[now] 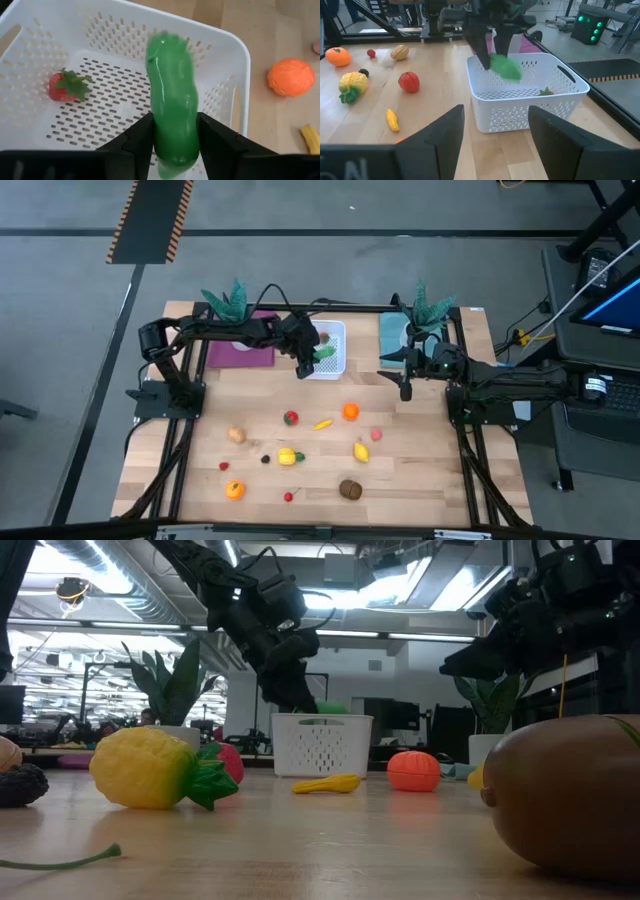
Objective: Pick and placing Produce into tupperware
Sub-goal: Put the green eggplant into the white bin, then put the orange pumpkin into the white bin
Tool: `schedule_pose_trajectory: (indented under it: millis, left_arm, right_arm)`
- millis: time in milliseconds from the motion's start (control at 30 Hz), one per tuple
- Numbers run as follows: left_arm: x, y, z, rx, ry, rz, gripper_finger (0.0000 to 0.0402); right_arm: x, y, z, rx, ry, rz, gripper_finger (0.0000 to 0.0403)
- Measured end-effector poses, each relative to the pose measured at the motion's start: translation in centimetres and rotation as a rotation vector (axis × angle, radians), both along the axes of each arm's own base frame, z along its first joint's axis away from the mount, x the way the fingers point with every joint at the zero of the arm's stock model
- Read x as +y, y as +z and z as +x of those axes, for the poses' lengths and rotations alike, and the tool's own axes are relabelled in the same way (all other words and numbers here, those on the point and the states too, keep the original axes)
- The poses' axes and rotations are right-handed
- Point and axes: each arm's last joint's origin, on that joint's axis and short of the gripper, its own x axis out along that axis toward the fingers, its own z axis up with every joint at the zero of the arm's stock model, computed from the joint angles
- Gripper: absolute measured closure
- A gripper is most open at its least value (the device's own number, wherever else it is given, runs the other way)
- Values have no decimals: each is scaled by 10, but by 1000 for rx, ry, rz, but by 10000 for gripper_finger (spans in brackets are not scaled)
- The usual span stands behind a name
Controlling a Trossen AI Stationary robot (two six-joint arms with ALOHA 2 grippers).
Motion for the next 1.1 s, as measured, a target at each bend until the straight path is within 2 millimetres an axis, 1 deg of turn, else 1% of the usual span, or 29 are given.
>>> schedule_pose_trajectory:
  millis: [233, 367, 600, 733, 933, 1100]
  left_arm:
    - [2, -21, 5, 53, 2, -15, 274]
    - [2, -21, 5, 55, 2, -15, 287]
    - [1, 3, 1, -24, -34, 52, 304]
    - [-2, 23, 1, -115, -54, 107, 312]
    - [-13, 46, -4, -187, -116, 181, 323]
    - [-26, 48, -17, -240, -136, 200, 332]
  right_arm:
    - [0, 0, 0, -4, 0, -2, 180]
    - [0, 1, 0, -6, 0, -3, 180]
    - [0, 1, 0, -6, 0, -3, 180]
    - [0, 1, 0, -8, 0, -4, 180]
    - [0, 0, 0, -4, 0, -1, 180]
    - [0, 0, 0, -4, 0, -2, 180]
